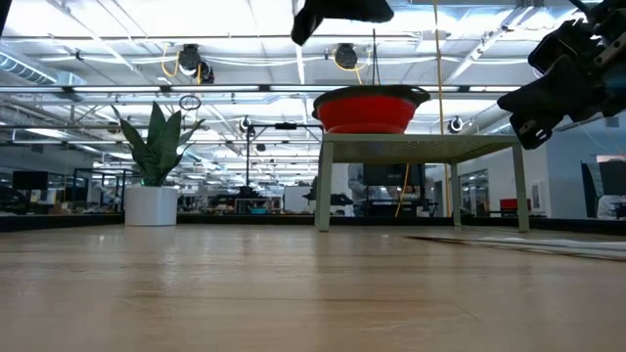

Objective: Pick & Place Fruit
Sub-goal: Put the blue white knife to the right of the red basket on the shelf

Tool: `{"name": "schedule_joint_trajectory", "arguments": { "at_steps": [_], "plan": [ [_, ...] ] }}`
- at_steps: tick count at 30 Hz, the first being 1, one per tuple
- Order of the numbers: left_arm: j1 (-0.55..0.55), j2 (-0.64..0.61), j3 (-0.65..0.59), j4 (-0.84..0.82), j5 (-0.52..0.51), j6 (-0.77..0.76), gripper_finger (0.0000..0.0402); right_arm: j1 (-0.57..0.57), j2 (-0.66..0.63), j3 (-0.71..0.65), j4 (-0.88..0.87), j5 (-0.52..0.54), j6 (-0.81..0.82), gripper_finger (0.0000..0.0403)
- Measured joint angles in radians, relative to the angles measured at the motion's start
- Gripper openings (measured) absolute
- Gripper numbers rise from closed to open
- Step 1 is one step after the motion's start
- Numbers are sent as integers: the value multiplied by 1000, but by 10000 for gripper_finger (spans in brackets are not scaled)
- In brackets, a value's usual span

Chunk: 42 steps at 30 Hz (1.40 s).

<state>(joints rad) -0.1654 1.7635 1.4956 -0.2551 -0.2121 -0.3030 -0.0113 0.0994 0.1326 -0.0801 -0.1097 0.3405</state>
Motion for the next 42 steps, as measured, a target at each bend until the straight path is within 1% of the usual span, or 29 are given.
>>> {"name": "schedule_joint_trajectory", "arguments": {
  "at_steps": [4,8,13,17,23,34,42],
  "plan": [
    [0,0,-60,51,18,-3,4,0,0,0,-1,0,0,0],
    [5,-1,-105,111,84,5,1,0,0,0,-1,1,-1,0],
    [26,-1,-137,120,159,41,2,0,0,0,-3,2,-13,0],
    [47,-32,-184,128,219,58,4,0,0,0,-4,3,-15,0],
    [66,-162,-303,127,220,75,3,0,0,0,-6,5,-13,0],
    [68,-485,-576,131,206,73,2,0,0,0,-6,8,-12,0],
    [68,-695,-727,149,202,65,1,0,0,0,-6,8,-12,0]
  ]
}}
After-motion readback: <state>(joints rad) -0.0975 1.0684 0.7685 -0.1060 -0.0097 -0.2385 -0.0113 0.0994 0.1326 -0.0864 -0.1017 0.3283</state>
